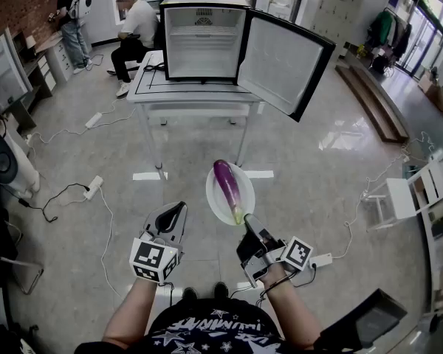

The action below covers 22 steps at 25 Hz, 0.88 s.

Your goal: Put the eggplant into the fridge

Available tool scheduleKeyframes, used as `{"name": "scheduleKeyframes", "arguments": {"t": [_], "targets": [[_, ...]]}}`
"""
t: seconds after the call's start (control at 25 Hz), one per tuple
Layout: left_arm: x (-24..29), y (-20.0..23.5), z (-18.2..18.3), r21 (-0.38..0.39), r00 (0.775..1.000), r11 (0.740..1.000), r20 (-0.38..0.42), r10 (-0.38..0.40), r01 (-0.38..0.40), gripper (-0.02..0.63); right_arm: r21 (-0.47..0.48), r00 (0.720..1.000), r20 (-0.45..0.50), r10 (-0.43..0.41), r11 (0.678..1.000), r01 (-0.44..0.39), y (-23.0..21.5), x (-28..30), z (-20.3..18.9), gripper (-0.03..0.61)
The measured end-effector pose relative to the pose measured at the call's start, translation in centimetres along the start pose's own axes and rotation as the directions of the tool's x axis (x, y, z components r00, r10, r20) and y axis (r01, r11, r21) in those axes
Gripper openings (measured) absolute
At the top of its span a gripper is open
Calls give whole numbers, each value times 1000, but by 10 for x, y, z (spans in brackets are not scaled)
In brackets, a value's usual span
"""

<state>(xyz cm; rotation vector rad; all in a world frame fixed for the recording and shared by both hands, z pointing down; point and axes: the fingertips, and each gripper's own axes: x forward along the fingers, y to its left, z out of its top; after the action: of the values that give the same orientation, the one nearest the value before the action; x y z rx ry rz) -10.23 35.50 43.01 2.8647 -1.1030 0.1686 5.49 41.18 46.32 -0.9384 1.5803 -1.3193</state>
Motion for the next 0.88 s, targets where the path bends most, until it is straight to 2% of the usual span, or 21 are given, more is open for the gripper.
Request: {"name": "scheduleKeyframes", "arguments": {"t": [0.52,0.68,0.88], "targets": [[-25,3,-1,-10,1000,1000,11,-2,2,9,-37,1000,-31,0,999,-1,3,2,-26,21],[-35,5,-6,-15,1000,1000,8,4,-4,9,-82,999,-51,2,997,-6,6,2,-37,21],[-44,9,-7,-19,1000,1000,11,12,-12,9,-64,998,-59,-2,998,-1,5,3,-49,22]]}}
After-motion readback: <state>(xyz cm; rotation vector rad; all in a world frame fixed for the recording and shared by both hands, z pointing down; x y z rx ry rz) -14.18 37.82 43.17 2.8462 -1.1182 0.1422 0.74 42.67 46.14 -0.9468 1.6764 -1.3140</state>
